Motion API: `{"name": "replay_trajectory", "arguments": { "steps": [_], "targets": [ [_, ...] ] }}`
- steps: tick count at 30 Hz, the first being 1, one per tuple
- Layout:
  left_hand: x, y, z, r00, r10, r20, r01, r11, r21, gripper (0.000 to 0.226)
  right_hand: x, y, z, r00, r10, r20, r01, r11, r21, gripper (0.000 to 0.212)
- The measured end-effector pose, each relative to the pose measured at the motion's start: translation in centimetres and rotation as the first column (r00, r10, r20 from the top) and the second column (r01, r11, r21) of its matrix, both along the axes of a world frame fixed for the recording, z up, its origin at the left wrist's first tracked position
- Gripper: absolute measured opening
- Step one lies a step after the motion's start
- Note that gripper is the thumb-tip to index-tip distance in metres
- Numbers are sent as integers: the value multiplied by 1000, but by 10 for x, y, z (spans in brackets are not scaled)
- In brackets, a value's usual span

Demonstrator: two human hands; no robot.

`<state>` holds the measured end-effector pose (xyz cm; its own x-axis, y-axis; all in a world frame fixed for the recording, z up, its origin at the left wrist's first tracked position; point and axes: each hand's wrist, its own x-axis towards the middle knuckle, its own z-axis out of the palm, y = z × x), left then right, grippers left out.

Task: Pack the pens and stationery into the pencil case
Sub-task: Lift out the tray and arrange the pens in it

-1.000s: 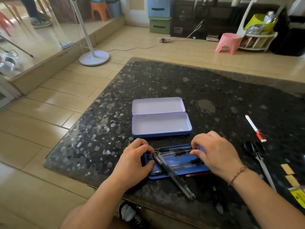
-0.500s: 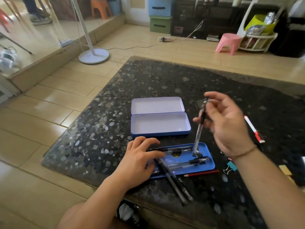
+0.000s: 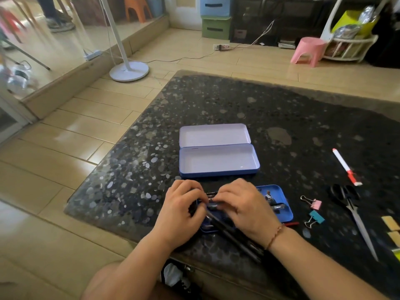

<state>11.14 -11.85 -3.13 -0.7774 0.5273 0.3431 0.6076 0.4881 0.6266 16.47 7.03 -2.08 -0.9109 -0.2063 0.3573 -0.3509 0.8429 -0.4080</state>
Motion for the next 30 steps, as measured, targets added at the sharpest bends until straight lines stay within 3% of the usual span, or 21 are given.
{"name": "replay_trajectory", "arguments": {
  "steps": [3, 6, 12, 17, 23, 30],
  "targets": [
    [-3, 4, 0, 1000, 18, 8, -19, 999, 39, 4, 13, 34, 10, 984, -174, 29, 175, 982, -71, 9],
    [-4, 5, 1, 998, 19, 52, -22, 999, 46, 15, 26, 65, 12, 948, -278, 155, 274, 961, 48, 13],
    [-3, 13, 5, 992, 40, 117, -45, 998, 39, 31, 18, 59, 13, 946, -240, 219, 204, 964, 173, 7],
    [-2, 12, 2, 992, 18, 128, -18, 1000, -5, 28, 15, 57, 20, 907, -268, 324, 225, 960, 165, 10],
    [-4, 15, 5, 985, -17, 173, 28, 998, -64, 24, 4, 46, 27, 871, -331, 363, 221, 924, 311, 20],
    [-5, 15, 4, 987, -14, 157, 34, 992, -122, 16, 8, 35, 19, 863, -405, 303, 364, 913, 183, 14]
  ]
}}
